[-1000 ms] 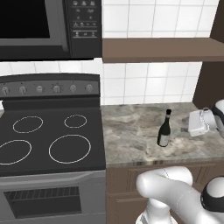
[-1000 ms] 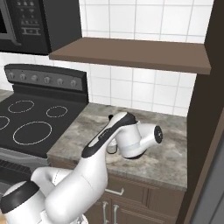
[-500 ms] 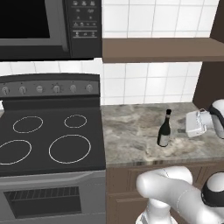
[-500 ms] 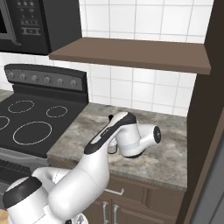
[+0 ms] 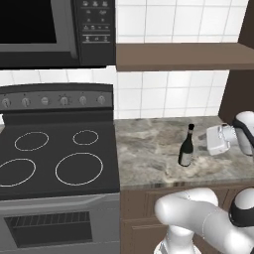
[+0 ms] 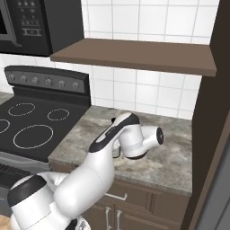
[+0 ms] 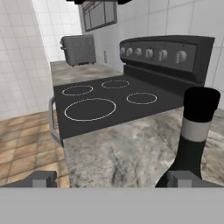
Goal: There is a wine glass and glass cup on the dining counter. Place the wine bottle next to the wine glass and the juice bottle next to the glass cup.
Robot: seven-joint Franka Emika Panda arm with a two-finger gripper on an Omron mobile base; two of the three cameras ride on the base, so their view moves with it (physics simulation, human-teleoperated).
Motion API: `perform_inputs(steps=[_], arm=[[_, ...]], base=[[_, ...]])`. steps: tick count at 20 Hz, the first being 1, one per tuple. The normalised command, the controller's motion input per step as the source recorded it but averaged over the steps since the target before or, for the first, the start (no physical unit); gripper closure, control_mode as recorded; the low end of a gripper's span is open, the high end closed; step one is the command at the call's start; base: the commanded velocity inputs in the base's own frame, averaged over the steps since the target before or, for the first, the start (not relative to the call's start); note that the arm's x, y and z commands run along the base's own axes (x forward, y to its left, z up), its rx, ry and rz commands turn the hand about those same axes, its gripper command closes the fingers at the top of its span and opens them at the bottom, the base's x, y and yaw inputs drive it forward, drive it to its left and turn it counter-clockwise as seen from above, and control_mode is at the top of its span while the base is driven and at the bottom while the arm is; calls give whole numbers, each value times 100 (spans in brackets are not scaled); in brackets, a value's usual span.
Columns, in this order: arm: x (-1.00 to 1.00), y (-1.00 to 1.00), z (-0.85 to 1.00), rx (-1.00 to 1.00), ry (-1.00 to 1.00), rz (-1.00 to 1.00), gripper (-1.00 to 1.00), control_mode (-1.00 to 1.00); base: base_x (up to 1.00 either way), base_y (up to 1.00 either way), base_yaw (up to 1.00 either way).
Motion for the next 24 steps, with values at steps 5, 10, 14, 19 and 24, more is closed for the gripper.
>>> perform_inputs(steps=[5, 10, 14, 19, 24], arm=[[17, 0, -9, 0, 0, 6, -100, -100], [24, 0, -12, 0, 0, 5, -100, -100], [22, 0, -11, 0, 0, 6, -100, -100], [17, 0, -7, 0, 0, 8, -100, -100], [9, -4, -4, 0, 0, 6, -100, -100]], base=[[0, 0, 0], [0, 0, 0], [0, 0, 0], [0, 0, 0], [0, 0, 0]])
